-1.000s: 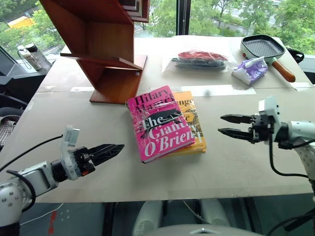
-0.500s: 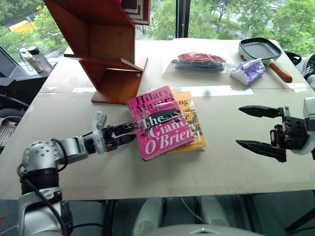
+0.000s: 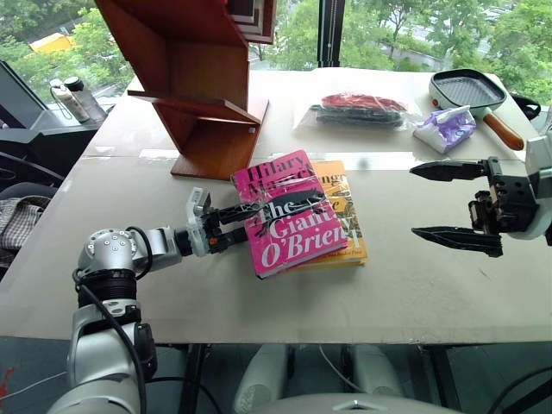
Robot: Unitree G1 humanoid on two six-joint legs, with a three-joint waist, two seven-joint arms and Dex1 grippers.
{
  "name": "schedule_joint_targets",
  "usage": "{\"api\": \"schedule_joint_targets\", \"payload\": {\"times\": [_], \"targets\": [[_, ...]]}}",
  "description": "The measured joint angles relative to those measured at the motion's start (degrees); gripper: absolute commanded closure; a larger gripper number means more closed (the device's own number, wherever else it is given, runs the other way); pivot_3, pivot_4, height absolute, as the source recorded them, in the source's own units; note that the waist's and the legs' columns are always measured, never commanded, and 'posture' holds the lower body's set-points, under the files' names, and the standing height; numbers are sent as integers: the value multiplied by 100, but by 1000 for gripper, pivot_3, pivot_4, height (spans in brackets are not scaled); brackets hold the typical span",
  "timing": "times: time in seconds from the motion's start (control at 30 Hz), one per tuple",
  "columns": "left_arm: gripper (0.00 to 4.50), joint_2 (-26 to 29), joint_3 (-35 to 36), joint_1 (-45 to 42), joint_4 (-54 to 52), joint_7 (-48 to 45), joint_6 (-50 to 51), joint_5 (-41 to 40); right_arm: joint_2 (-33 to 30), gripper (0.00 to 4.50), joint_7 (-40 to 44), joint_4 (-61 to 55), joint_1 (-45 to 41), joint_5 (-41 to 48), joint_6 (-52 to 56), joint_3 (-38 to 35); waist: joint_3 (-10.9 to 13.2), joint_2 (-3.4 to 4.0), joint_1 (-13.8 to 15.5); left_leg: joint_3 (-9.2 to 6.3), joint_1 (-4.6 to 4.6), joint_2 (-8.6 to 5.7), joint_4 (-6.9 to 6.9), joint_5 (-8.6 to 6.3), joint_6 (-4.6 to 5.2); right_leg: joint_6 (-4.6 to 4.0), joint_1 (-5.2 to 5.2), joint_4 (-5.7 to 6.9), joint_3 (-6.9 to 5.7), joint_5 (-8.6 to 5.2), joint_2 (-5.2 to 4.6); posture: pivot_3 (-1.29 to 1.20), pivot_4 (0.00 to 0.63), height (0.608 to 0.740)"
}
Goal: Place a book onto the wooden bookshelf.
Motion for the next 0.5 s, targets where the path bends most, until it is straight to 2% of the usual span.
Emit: {"api": "schedule_joint_targets", "payload": {"times": [0.1, 0.2, 0.23, 0.33, 0.5], "targets": [[2363, -64, -358, -30, 105, -655, -295, 431, -67, 0, -6, -5, 19, -26, 0, 0, 0, 1, 6, -1, -5, -4, 2, 12, -21, 0, 0, -2, -2, 0, -6, 0, 150, 740], [3704, -107, -581, -116, 325, -1364, -637, 775, -94, 0, -19, -10, 105, -33, 2, -2, -3, 5, 10, -4, -4, -4, 1, 13, -21, 0, 1, -2, -7, 0, -8, 0, 150, 740], [3911, -107, -654, -138, 384, -1582, -714, 883, -102, 0, -29, -14, 130, -34, 6, -3, -10, 16, 12, -6, -4, -5, 2, 12, -19, 0, 4, -2, -10, 0, -10, 0, 150, 740], [3915, -144, -764, -144, 486, -2047, -949, 1154, -129, 0, -79, -60, 220, -33, 27, -3, -32, 55, 18, -11, 0, -19, 2, 1, 4, 2, 9, -2, -13, -1, -22, 0, 150, 740], [3916, 64, -382, 158, 32, -2275, -775, 1059, -166, 0, -182, -134, 246, 28, 110, -60, -18, 31, -64, -17, -26, -8, 3, 1, 4, 2, -15, -1, -12, -1, -22, 0, 150, 740]]}}
